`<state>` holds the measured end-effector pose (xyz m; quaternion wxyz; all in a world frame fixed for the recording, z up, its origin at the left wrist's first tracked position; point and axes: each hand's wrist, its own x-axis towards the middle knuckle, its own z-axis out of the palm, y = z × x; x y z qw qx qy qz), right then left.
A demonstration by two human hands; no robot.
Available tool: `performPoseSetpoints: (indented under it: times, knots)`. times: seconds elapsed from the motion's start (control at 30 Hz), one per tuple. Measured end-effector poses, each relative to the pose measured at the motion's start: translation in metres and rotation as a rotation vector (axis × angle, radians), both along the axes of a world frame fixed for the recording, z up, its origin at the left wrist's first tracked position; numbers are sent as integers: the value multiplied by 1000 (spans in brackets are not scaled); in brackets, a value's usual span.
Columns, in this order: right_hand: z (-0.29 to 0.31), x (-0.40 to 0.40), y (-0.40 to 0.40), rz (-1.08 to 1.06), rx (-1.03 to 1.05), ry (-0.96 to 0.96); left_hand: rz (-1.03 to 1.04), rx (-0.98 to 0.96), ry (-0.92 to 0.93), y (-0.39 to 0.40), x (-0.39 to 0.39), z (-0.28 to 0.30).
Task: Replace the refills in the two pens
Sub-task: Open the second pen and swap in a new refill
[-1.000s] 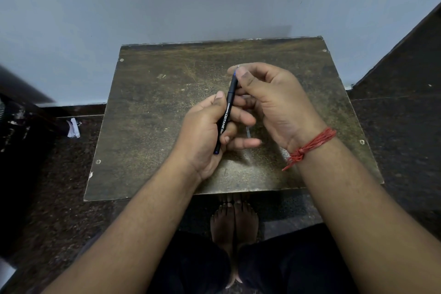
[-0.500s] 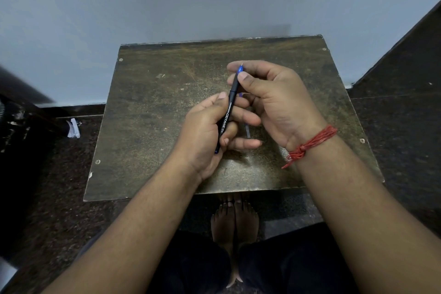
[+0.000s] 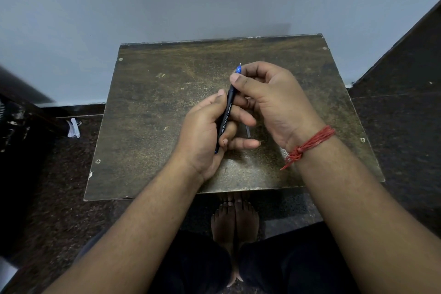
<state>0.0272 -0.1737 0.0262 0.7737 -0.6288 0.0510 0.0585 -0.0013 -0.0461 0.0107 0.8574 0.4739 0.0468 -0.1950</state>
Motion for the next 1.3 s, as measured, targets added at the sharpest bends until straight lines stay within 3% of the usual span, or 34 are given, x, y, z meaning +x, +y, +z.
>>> performPoseSetpoints:
  times: [0.77, 1.0, 1.23, 1.3]
  knots:
    - [7, -4, 3, 5, 33, 56, -8, 35, -23, 0, 1, -1]
    - [4, -2, -2, 4, 78, 39, 33, 109, -52, -2, -1, 4]
    - [6, 0, -5, -8, 253, 109, 32, 92, -64, -2, -2, 5]
    - [4, 0, -4, -54, 200, 95, 32, 89, -60, -1, -1, 3]
